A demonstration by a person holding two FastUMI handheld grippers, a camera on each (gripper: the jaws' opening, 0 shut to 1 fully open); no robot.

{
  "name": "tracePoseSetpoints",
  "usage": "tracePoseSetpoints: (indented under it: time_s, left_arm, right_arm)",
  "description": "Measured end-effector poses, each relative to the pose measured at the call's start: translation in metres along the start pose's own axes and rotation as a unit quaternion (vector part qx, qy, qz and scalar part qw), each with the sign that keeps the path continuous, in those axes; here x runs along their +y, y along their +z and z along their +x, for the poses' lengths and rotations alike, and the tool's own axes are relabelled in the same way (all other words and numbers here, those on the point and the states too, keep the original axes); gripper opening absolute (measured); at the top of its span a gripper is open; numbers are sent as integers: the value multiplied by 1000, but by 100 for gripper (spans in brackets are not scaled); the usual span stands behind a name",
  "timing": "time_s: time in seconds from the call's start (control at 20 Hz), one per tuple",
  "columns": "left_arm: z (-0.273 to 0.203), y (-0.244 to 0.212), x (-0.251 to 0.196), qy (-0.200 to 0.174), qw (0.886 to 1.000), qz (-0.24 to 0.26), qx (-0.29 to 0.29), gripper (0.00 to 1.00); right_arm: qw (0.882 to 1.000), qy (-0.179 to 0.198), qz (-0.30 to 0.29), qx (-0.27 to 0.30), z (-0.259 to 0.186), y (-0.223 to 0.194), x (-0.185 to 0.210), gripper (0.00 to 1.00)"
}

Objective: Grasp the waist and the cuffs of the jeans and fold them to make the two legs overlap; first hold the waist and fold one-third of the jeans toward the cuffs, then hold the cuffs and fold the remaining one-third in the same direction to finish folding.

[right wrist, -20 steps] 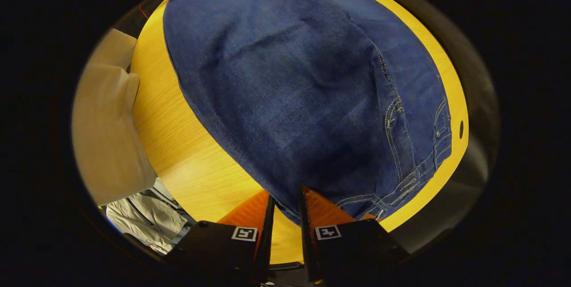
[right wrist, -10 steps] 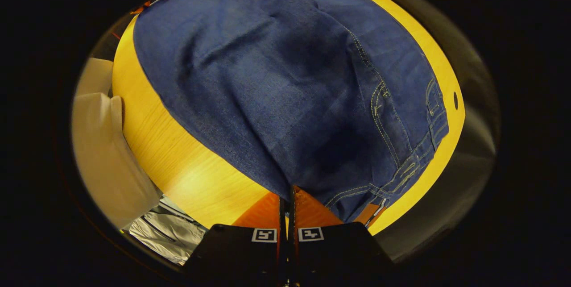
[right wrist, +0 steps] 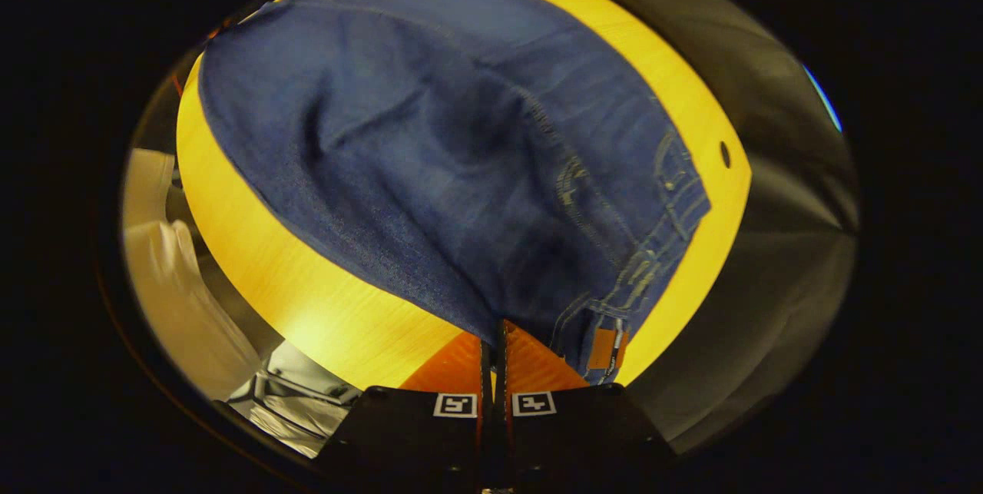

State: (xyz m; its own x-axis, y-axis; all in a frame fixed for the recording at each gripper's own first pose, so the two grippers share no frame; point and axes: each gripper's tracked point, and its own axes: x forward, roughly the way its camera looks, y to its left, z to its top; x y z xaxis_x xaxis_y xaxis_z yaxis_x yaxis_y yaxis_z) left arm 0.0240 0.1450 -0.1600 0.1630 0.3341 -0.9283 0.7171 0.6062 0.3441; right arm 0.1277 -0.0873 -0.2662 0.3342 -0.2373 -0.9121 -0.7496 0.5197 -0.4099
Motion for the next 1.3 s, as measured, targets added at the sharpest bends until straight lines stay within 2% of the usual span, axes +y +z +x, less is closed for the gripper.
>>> tracePoseSetpoints:
  time_s: [0.25, 0.3, 0.45, 0.6, 0.65, 0.7, 0.8, 0.95, 1.1, 1.2, 1.25, 1.3]
  left_arm:
    - [-49, 27, 58, 48, 999, 23, -8, 0]
    - [-54, 35, 69, 57, 998, 20, -8, 0]
    - [-63, 56, 98, 81, 996, 17, -14, 0]
    - [-57, 90, 134, 108, 993, -12, -40, 0]
    - [-50, 105, 147, 119, 991, -31, -53, 0]
    - [-43, 117, 157, 124, 989, -48, -63, 0]
    - [-27, 136, 178, 138, 986, -69, -71, 0]
    - [-3, 169, 214, 162, 978, -106, -83, 0]
    - [19, 194, 238, 177, 969, -153, -84, 0]
    - [36, 199, 242, 185, 964, -170, -90, 0]
    - [42, 200, 244, 191, 962, -175, -88, 0]
    - [45, 201, 245, 201, 959, -181, -90, 0]
  right_arm:
    - [991, -55, 106, -62, -53, 46, -49, 2]
    - [988, -60, 123, -73, -64, 56, -60, 0]
    - [979, -60, 167, -102, -99, 79, -92, 2]
    - [965, -63, 212, -139, -124, 113, -130, 2]
    - [960, -65, 225, -151, -136, 130, -132, 0]
    - [956, -69, 235, -160, -145, 147, -139, 2]
    - [954, -75, 235, -170, -152, 184, -144, 2]
    - [952, -81, 236, -176, -111, 210, -146, 2]
    - [950, -51, 255, -172, -67, 231, -149, 2]
    - [954, -34, 256, -153, -43, 231, -146, 2]
    - [957, -32, 250, -143, -36, 228, -142, 0]
    - [958, -37, 244, -149, -37, 230, -144, 2]
